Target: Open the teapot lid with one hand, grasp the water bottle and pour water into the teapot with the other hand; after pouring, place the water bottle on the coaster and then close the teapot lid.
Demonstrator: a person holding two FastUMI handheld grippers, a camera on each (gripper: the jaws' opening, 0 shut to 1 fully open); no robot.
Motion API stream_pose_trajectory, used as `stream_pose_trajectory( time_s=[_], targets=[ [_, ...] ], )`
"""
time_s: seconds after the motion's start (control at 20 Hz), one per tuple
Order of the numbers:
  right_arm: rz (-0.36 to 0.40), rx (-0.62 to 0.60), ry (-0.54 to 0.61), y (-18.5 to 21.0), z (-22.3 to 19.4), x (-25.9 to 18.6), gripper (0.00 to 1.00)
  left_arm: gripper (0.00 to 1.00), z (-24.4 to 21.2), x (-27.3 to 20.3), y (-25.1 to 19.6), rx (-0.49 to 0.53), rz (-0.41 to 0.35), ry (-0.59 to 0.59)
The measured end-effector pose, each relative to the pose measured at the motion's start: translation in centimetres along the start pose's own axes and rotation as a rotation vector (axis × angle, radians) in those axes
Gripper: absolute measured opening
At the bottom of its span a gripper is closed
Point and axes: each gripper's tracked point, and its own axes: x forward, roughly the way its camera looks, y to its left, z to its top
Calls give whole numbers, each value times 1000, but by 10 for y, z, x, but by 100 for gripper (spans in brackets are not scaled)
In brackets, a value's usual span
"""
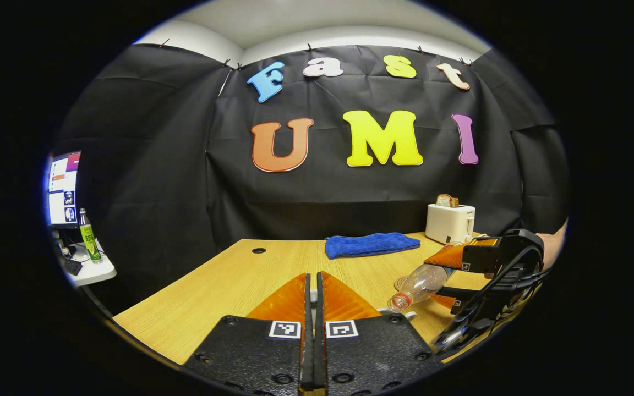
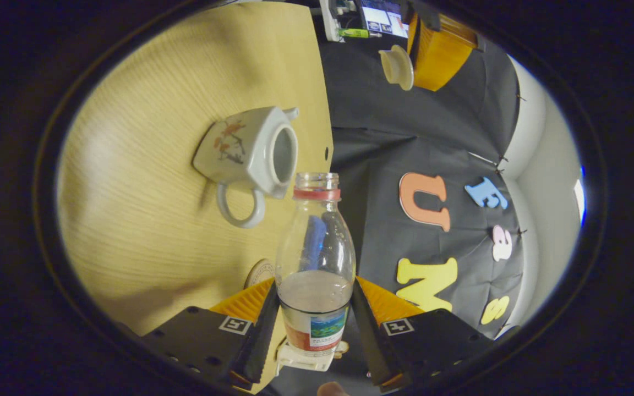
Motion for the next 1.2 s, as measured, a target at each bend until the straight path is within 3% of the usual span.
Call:
stream_pose_trajectory(
  time_s=[0.35, 1.2],
  targets=[
    [-45, -114, -11, -12, 7, 2, 72, 2, 1, -2, 6, -27, -1, -3],
    [-105, -265, -12, -31, 11, -2, 72, 3, 4, -7, 16, -51, -2, -16]
  ],
)
